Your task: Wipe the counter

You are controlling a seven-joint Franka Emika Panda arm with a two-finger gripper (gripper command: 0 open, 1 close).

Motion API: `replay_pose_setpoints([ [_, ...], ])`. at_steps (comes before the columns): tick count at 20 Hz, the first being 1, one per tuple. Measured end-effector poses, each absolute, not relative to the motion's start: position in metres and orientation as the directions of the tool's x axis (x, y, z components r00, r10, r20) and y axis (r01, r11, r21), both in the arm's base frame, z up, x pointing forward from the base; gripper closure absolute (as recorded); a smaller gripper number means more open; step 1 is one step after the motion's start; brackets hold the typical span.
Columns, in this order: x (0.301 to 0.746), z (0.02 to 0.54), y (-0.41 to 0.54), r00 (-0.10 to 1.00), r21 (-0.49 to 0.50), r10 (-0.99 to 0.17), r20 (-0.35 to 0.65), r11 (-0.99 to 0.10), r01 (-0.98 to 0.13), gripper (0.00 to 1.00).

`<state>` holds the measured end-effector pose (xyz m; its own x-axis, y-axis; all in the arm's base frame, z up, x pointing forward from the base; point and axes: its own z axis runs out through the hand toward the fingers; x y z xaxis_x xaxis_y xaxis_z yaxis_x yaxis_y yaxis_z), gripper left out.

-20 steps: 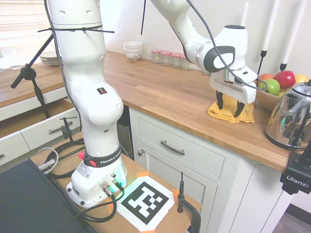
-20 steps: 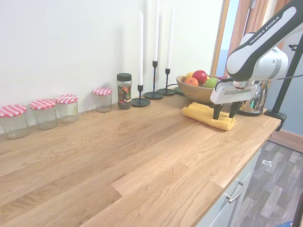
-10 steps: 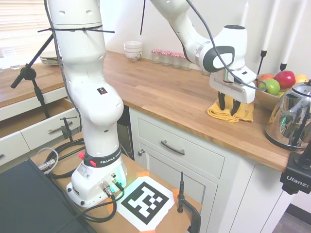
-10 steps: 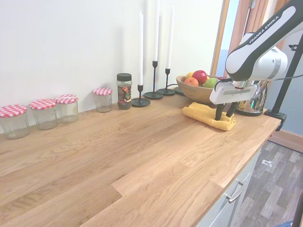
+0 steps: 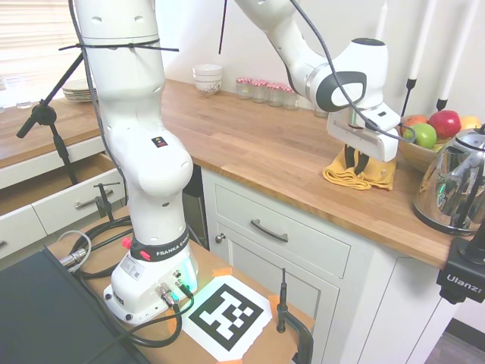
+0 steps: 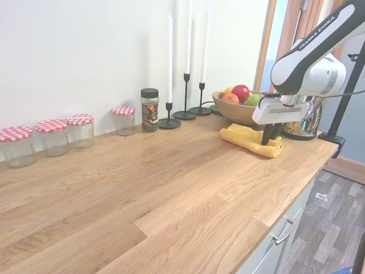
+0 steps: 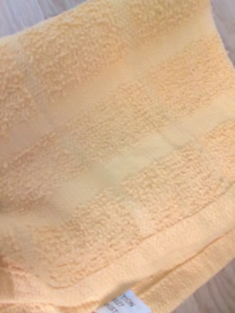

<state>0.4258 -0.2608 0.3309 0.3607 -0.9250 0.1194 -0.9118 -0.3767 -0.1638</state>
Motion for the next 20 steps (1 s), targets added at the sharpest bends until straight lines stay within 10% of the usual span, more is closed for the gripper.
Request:
replay_pose_setpoints([
  [20,0.477,0.329,-0.112,0.518,-0.164,-0.849,0.106,-0.529,-0.833,1.00],
])
